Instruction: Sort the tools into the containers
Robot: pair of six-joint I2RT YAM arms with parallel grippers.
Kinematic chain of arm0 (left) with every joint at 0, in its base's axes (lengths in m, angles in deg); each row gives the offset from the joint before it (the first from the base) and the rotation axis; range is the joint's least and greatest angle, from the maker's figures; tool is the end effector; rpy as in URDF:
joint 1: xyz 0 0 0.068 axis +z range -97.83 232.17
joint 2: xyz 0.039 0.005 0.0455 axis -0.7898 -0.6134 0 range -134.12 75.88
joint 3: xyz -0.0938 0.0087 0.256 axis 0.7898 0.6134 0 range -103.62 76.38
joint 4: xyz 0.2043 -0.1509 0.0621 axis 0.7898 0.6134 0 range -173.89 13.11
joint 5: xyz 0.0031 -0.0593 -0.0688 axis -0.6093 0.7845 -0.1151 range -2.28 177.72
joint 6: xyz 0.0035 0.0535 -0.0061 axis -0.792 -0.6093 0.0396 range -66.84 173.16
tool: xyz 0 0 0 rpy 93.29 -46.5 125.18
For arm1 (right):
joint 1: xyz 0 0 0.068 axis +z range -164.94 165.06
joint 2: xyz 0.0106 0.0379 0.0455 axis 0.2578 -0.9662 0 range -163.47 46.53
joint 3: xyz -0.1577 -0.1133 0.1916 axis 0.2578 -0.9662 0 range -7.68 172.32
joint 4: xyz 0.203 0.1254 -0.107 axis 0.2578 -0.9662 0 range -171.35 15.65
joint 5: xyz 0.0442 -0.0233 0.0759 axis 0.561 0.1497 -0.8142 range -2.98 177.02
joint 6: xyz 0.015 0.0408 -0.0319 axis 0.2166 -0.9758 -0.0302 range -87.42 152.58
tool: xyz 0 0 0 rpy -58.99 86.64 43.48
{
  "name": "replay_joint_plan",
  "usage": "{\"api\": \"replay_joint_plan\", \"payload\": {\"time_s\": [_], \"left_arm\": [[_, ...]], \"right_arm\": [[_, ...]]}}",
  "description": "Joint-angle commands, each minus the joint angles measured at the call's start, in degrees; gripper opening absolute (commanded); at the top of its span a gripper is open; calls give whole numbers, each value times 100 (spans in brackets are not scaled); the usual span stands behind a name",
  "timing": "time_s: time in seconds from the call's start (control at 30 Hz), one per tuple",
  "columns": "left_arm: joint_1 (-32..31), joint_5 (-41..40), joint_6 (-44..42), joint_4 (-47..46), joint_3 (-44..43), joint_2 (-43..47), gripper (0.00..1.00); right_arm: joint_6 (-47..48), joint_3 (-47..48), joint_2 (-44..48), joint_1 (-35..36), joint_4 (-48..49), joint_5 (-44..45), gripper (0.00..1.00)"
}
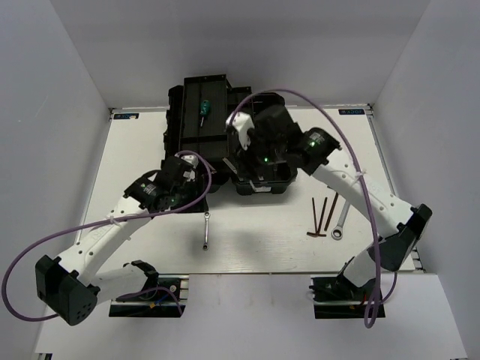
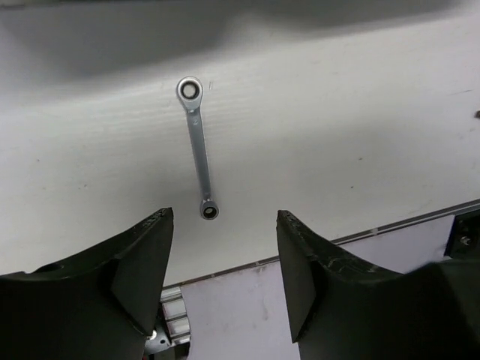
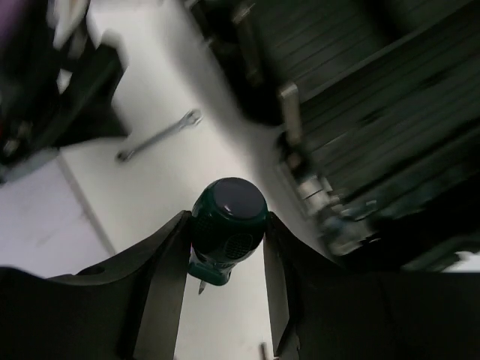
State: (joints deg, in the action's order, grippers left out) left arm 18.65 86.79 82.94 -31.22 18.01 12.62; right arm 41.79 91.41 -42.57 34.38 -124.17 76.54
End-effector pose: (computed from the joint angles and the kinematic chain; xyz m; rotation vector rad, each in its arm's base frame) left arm 0.1747 -0.1150 0.2956 0.0794 2.6241 -0.3825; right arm 0.2105 0.2549 0.4092 -1.2189 1.9718 0.5712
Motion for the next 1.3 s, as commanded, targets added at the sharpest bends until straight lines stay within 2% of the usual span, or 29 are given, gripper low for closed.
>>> {"api": "replay_joint_plan", "payload": {"time_s": [0.0, 0.07, 0.23, 0.3, 0.4, 0.43, 0.63, 0.87, 1.0, 1.13, 1.17, 1.27], "left_arm": [[-94, -47, 292, -458, 281, 174, 68], [-146, -48, 352, -642, 405, 104, 68], [-251, -100, 406, -837, 599, -19, 68], [-252, -153, 467, -837, 721, 60, 68], [-304, -153, 520, -837, 888, 288, 68], [-304, -153, 520, -837, 889, 288, 68], [-304, -153, 634, -784, 1144, 534, 68], [-357, -206, 749, -837, 1311, 658, 68], [-357, -206, 749, -889, 1311, 587, 70], [-410, -259, 749, -950, 1258, 482, 71], [-410, -259, 696, -951, 1258, 482, 72], [-462, -259, 626, -1004, 1258, 289, 74]], "right_arm": [[256, 819, -396, -265, 356, 704, 0], [213, 1076, -878, -467, 709, 933, 0], [-367, 3297, -2423, -661, 1280, 925, 0], [-533, 3529, -2647, -836, 1527, 829, 0], [-701, 2962, -2753, -906, 2963, 513, 0], [-719, 2906, -2753, -898, 3117, 451, 0], [-1140, 3433, -3342, -1003, 3224, 336, 0], [-1246, 3336, -3315, -1012, 3610, 187, 0], [-1325, 3258, -3517, -1047, 3506, 327, 0], [-1343, 3020, -3562, -1100, 3374, 301, 31], [-1334, 2950, -3570, -1126, 3278, 292, 45], [-1317, 2914, -3501, -1162, 3207, 240, 61]]}}
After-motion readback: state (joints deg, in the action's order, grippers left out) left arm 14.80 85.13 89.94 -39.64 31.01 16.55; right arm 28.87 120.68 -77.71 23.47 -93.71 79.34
